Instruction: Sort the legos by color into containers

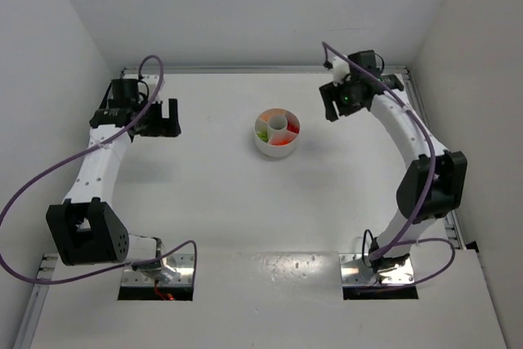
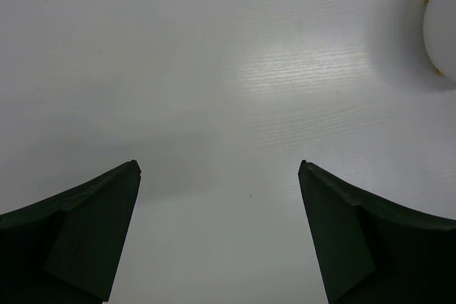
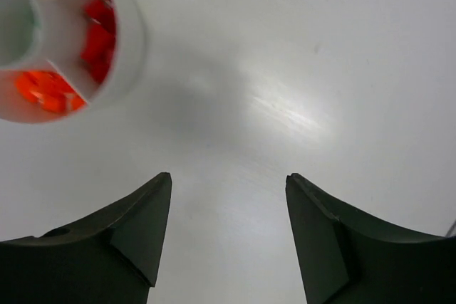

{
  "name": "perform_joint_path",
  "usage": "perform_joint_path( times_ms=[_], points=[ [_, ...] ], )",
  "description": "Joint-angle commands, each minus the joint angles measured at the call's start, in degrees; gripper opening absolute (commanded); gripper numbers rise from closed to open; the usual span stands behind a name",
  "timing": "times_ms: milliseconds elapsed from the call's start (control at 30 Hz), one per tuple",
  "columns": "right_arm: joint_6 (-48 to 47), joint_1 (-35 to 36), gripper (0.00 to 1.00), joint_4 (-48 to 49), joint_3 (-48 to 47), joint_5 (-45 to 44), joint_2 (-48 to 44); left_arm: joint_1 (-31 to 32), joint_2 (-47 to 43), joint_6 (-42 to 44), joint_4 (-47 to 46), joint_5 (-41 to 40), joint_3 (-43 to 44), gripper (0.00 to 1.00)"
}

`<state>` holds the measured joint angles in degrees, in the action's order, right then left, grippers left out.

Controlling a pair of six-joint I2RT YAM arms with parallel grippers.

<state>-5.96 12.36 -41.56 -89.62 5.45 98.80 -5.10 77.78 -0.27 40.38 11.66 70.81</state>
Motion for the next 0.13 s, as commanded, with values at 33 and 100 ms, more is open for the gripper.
perform_joint_path(
  times_ms=[33,100],
  points=[
    [0.16,-3.56,0.66,0.08,6.39,-0.80,-4.14,0.62,-3.77,-0.61,-5.48,0.73,-2.95,1.00],
    [-0.72,-4.63,0.66,-0.45,7.79,-0.80,-4.76,1.15,-5.17,-0.61,-6.80,-0.67,-3.57,1.00]
  ],
)
